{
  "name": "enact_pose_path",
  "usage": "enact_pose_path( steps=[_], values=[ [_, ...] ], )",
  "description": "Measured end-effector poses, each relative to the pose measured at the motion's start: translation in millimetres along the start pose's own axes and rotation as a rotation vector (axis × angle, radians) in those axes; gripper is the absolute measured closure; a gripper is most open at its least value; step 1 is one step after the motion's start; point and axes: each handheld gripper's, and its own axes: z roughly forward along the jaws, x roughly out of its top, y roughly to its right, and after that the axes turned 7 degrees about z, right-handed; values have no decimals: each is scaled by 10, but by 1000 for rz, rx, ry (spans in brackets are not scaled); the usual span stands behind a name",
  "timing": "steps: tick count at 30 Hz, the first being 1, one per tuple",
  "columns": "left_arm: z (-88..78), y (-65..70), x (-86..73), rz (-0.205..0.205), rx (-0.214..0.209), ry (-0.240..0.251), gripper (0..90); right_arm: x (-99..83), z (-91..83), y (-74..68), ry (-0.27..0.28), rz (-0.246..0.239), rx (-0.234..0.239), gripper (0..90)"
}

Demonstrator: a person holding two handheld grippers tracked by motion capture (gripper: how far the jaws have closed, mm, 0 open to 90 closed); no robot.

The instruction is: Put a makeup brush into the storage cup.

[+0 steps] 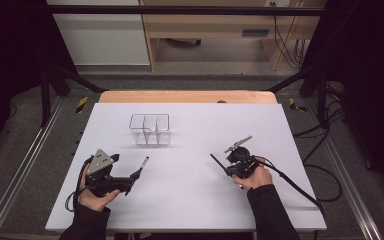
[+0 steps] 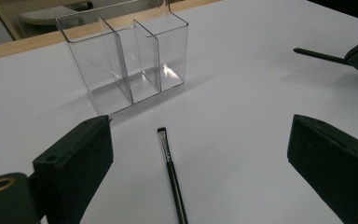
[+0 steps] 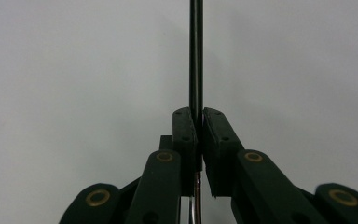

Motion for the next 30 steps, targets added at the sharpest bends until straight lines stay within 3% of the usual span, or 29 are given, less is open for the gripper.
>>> enact_pose_path(
  steps=[13,18,30],
  values=[
    [48,85,27,33,-15,-13,59,133,-276,-113,104,-38,73,841],
    [79,120,48,57,-24,-25,59,193,-332,-152,109,-56,87,841],
    [97,213,215,156,-35,-34,59,289,-441,-238,92,-109,136,842]
  ],
)
